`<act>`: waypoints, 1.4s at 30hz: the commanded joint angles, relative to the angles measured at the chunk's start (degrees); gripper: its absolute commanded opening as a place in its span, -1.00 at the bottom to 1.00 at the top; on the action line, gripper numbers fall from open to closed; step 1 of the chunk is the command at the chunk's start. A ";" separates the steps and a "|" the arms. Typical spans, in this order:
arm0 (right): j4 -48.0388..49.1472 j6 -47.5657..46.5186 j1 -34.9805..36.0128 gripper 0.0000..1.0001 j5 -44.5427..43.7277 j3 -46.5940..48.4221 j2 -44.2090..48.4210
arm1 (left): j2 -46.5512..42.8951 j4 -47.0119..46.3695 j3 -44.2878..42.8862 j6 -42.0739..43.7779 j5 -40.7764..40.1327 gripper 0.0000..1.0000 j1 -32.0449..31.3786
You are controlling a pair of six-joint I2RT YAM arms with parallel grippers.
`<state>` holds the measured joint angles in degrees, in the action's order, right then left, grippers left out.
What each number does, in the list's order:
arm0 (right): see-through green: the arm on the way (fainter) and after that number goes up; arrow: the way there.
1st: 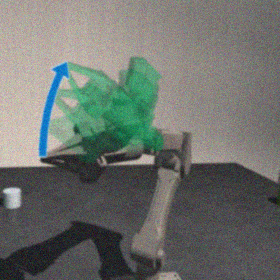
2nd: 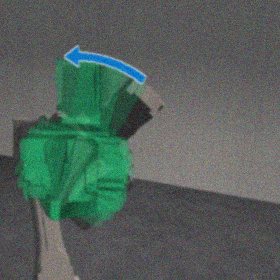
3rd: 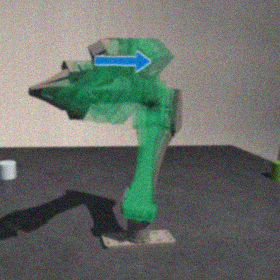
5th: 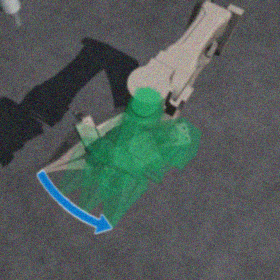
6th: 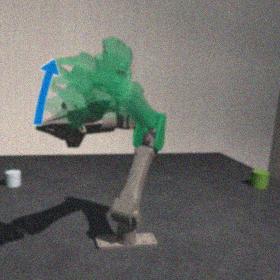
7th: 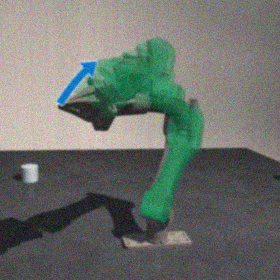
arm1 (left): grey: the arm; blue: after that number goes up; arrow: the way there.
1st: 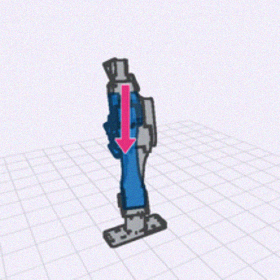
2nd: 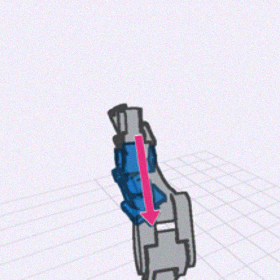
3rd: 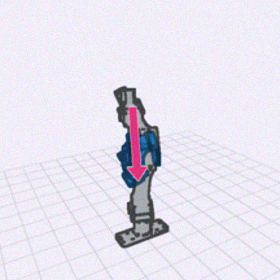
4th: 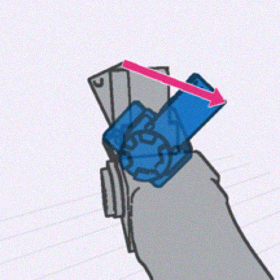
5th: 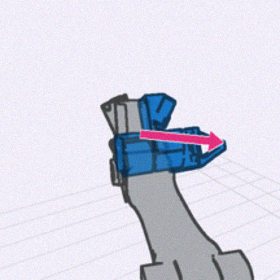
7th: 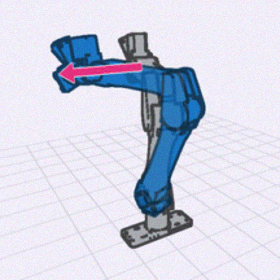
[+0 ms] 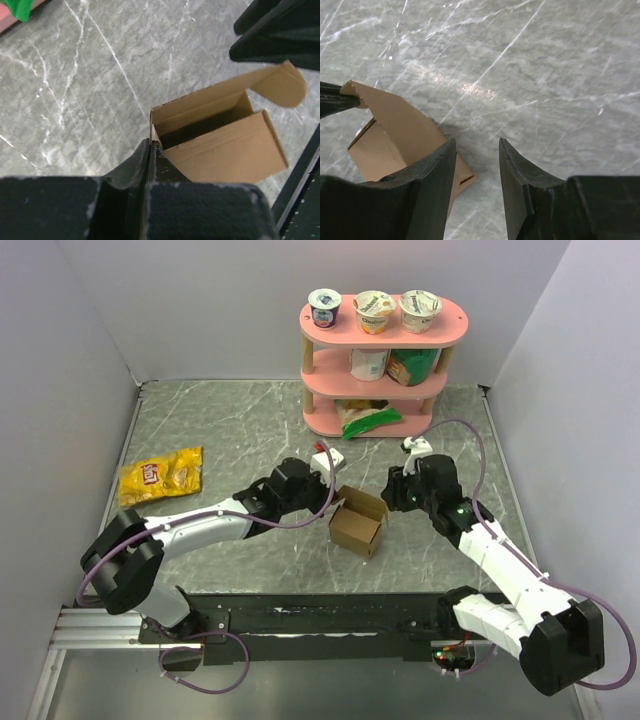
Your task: Fold the paper box
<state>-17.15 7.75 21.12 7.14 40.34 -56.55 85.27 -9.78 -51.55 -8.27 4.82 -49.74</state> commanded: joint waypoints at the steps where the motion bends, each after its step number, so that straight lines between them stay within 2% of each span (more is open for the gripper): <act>1: 0.89 4.02 0.32 -0.06 1.13 -2.10 2.24 | 0.42 0.82 -1.37 -4.03 -1.74 -0.95 -2.03; 9: -0.61 4.47 0.32 -0.06 -0.02 -5.26 4.87 | -0.90 -0.59 1.71 -7.02 -3.58 -0.95 -3.78; 17: 0.44 4.82 0.41 -0.03 0.51 -5.36 4.70 | -4.24 -8.57 7.42 -7.29 -9.04 -0.97 -5.63; 24: 3.51 -3.07 0.32 0.84 3.58 -3.42 8.56 | -4.15 -9.21 8.22 -4.39 -7.46 -0.95 -5.64; 27: 8.24 -7.21 0.23 0.94 7.09 -3.68 9.88 | -3.80 -9.38 7.87 -3.33 -6.23 -0.95 -5.72; 31: 12.48 -11.79 0.23 0.96 10.17 -3.25 6.91 | -4.24 -10.25 8.39 -1.58 -4.48 -0.95 -5.72; 34: 12.14 -11.96 -0.55 0.95 9.12 -0.27 3.14 | -4.85 -11.05 8.92 0.09 -2.89 -0.95 -5.72; 38: 15.64 -14.60 -0.91 0.87 23.67 0.36 1.80 | -4.59 -10.88 8.57 2.12 -0.87 -0.96 -5.72; 42: 14.70 -13.99 -1.61 0.79 27.30 1.15 1.80 | -3.89 -9.82 7.43 3.00 -0.43 -0.96 -5.64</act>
<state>-5.74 -4.56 20.51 25.67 38.28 -55.02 81.47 -19.00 -43.07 -7.49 1.96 -55.02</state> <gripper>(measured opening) 0.922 0.041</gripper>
